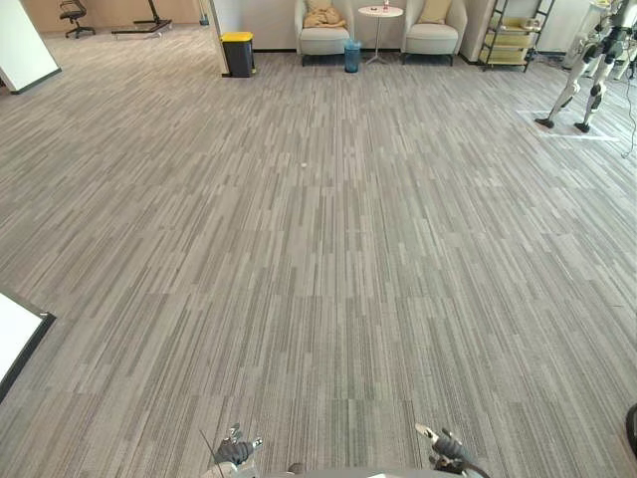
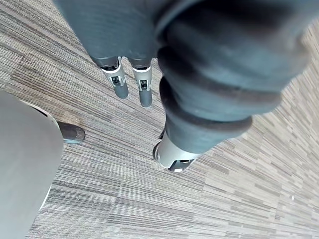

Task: Organize washtable

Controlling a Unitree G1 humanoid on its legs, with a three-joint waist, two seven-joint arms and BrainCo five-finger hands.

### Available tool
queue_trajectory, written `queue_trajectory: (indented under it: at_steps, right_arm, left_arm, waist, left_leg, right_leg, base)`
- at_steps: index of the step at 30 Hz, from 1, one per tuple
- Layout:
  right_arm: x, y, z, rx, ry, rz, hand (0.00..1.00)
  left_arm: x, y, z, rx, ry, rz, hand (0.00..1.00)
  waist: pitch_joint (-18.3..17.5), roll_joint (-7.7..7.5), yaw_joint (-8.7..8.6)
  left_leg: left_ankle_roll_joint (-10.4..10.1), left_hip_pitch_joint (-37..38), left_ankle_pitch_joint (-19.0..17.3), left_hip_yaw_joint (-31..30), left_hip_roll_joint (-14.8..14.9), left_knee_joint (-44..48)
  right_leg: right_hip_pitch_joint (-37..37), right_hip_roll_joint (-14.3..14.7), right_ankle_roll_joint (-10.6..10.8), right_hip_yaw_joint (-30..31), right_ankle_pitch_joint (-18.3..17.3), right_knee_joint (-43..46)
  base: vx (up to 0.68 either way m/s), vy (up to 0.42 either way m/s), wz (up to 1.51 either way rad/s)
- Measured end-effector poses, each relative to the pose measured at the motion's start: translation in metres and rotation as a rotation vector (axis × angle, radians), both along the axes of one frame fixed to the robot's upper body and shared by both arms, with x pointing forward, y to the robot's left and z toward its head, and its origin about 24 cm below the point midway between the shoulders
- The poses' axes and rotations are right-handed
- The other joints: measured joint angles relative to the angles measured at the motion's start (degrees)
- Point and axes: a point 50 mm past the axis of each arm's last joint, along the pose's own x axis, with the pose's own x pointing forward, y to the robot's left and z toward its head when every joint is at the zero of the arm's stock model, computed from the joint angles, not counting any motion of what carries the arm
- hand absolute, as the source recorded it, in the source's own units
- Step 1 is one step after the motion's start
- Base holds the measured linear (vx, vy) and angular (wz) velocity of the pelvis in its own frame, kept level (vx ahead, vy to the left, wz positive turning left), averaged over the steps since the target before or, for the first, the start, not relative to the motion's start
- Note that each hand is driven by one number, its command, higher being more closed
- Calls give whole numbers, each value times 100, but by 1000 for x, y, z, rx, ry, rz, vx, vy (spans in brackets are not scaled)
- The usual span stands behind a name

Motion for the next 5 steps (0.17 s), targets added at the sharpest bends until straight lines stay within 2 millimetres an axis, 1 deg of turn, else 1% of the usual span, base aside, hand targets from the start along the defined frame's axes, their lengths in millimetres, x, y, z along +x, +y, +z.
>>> queue_trajectory:
  at_steps: [5]
  right_arm:
    - [-3,-1,-2,2,23,-18,0]
  left_arm:
    - [-1,1,-1,-5,4,7,0]
  waist:
    - [-4,-43,4]
  left_leg:
    - [2,19,-2,2,-64,0]
  right_leg:
    - [105,-26,3,-21,45,-96]
  base:
    - [18,14,7]
